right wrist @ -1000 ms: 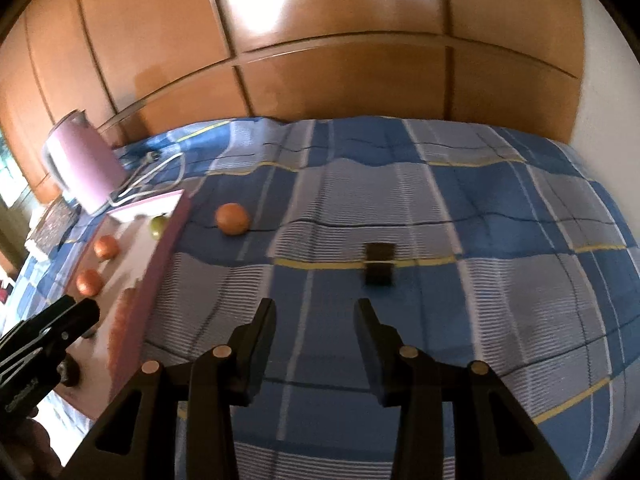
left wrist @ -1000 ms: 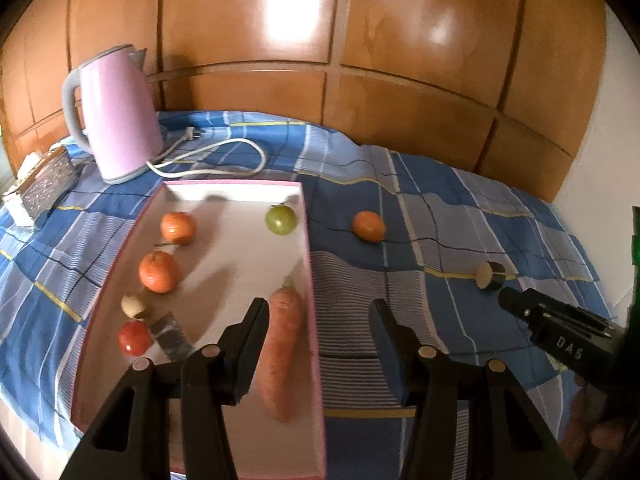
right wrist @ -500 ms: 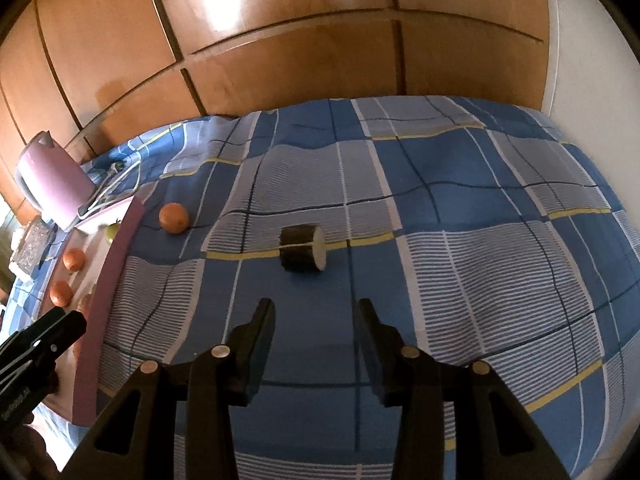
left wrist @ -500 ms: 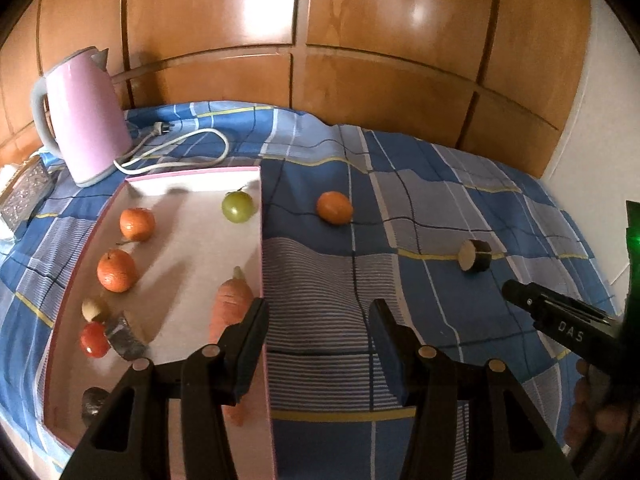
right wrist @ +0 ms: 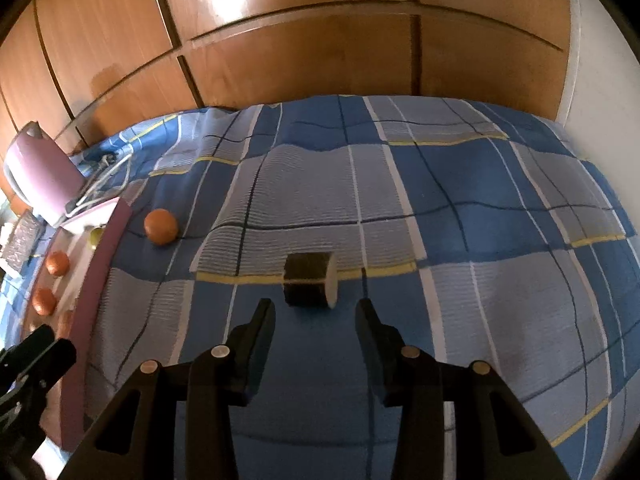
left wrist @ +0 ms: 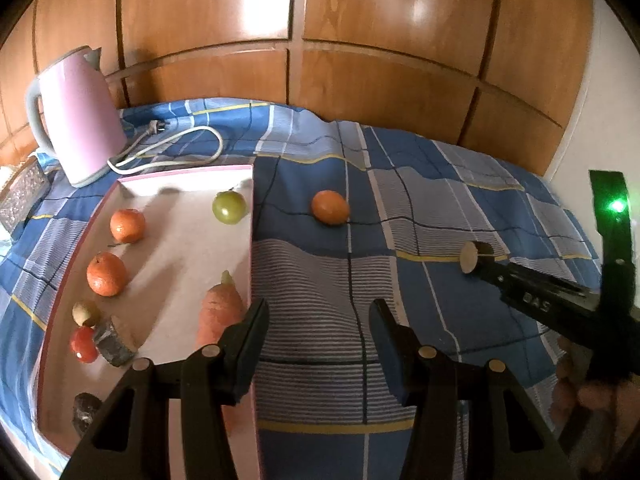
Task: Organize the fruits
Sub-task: 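Move the right gripper to the dark cut vegetable slice and grasp it, then grasp the tangerine on the bed with the left gripper while the right gripper holds the slice, then lift the tangerine and slice and carry both grippers over the tray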
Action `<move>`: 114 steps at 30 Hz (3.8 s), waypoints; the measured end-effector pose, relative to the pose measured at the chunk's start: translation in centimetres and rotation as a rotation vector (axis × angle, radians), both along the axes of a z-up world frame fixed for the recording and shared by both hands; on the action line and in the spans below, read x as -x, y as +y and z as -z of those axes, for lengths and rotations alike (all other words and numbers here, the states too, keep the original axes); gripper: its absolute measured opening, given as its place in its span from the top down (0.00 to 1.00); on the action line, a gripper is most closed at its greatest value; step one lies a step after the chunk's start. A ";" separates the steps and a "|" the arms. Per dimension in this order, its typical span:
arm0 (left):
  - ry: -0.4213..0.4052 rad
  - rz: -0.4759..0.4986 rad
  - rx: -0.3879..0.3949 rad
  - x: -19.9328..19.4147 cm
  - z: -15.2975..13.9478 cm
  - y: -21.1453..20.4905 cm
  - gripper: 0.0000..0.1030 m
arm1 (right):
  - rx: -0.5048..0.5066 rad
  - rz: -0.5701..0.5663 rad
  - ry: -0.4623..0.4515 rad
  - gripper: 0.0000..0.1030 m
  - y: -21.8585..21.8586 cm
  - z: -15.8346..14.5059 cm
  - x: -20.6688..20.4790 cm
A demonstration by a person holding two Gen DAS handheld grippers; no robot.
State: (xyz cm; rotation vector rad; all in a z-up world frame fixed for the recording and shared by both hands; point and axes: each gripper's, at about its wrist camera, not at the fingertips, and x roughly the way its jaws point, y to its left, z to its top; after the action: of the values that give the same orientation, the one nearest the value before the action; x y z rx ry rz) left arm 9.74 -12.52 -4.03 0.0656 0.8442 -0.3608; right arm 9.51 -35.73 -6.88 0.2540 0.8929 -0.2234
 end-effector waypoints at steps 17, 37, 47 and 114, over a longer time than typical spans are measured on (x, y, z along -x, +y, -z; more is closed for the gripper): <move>0.017 0.032 -0.024 -1.2 0.6 -2.0 0.49 | 0.044 -0.024 0.009 0.69 0.3 1.0 -1.8; 0.113 0.024 0.036 -4.1 2.0 -2.9 0.49 | 0.060 -0.057 -0.009 0.74 0.2 0.9 -1.9; 0.140 0.017 0.059 -8.2 2.1 -3.9 0.51 | 0.021 -0.052 -0.008 0.69 -0.4 1.2 -1.7; 0.056 0.003 -0.025 -5.6 5.1 -6.3 0.63 | 0.083 -0.144 -0.016 0.74 1.5 0.9 -0.9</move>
State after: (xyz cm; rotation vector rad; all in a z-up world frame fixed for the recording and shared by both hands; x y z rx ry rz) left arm 15.37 -18.82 -9.10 0.0800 0.9043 -0.3559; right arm 10.41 -34.21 -7.79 0.1137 0.8799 -0.1242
